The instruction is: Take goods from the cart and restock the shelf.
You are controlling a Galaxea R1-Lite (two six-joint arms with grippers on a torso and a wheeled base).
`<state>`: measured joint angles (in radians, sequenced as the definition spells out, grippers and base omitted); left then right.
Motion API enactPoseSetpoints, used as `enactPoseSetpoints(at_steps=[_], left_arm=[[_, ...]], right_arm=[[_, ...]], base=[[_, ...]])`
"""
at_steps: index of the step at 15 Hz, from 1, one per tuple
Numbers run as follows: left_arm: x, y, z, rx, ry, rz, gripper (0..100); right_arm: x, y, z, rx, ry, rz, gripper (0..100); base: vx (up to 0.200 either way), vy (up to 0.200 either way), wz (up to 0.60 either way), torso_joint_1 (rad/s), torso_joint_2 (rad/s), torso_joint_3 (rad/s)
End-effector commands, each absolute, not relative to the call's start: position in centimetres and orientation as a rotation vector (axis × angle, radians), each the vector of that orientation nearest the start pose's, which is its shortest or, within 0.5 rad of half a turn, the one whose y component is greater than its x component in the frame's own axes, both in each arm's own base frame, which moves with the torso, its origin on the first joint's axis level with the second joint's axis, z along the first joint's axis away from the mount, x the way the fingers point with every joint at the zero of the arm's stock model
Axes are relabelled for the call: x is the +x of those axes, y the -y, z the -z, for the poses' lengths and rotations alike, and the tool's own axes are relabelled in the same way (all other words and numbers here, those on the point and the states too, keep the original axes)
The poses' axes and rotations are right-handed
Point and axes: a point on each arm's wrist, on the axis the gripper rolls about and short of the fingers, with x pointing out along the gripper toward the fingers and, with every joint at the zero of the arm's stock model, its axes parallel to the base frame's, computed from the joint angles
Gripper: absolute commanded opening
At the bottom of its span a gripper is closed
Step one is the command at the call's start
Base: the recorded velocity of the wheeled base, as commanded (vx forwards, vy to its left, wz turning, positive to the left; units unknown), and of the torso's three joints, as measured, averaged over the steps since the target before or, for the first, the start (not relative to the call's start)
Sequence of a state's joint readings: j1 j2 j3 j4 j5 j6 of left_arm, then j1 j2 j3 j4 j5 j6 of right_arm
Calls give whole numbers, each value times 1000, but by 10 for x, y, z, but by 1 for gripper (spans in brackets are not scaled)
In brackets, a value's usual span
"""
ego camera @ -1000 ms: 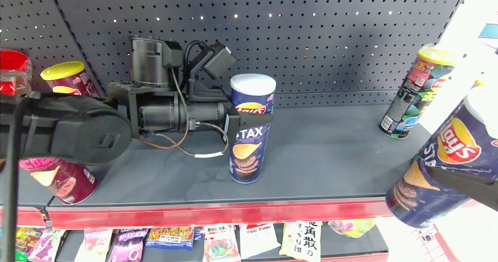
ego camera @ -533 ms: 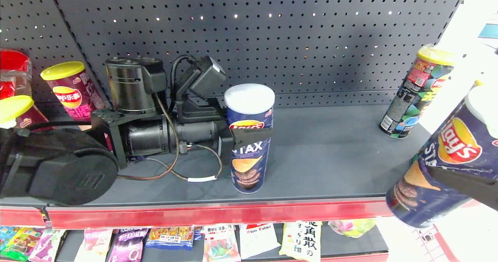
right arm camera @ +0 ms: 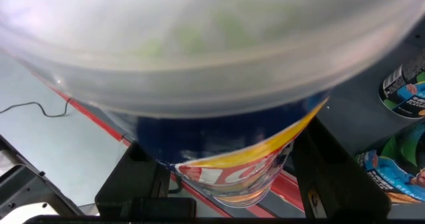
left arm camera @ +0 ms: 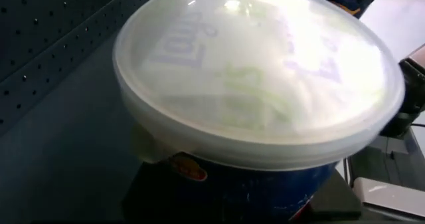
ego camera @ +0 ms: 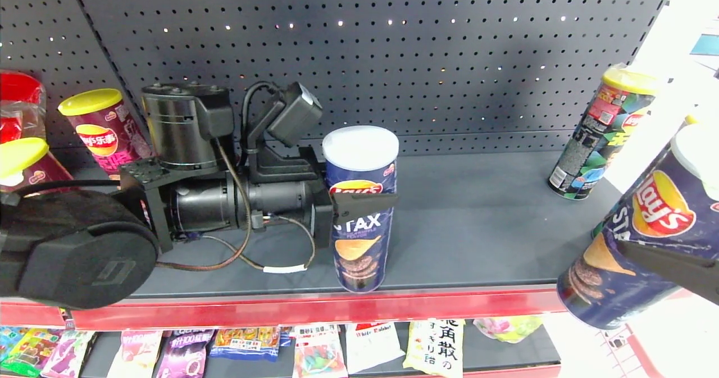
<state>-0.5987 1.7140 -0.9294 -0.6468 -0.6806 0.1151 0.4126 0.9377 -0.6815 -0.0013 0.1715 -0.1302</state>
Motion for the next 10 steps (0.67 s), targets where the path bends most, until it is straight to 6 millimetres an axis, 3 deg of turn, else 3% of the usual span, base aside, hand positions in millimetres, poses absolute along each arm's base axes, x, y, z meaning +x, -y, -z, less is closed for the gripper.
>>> enactPoseSetpoints(at_steps=[1,10], left_arm=[[251,189,-212,94,-80,1284,0],[253,190,-208,95,-93,1273,0]], right_arm=[[99,-47,-245,-157,-217,-597,0],[99,-47,-245,-157,-217,-596,0]], base=[[0,0,0,0,0,0],[0,0,0,0,0,0]])
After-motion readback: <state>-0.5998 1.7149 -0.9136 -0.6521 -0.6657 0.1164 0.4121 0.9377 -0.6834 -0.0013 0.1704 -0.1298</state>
